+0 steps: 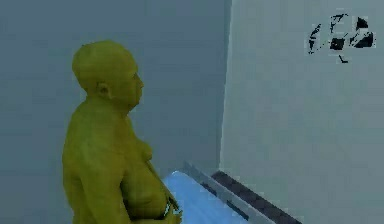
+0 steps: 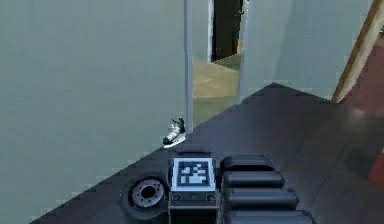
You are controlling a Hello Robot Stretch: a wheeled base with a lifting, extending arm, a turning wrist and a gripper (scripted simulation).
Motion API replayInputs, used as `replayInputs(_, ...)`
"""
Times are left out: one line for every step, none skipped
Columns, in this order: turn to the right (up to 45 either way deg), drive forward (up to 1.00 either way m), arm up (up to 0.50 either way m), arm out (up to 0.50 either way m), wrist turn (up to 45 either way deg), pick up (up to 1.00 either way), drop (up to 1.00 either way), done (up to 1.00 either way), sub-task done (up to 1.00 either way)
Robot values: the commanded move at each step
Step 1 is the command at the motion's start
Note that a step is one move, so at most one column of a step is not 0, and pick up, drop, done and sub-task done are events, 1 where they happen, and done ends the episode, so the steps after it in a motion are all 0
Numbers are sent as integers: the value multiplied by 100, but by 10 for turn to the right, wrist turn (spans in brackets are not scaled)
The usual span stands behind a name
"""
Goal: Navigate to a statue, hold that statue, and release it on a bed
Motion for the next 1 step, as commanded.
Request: replayInputs(-450, 0, 0, 0, 0, 0, 0, 0, 0)
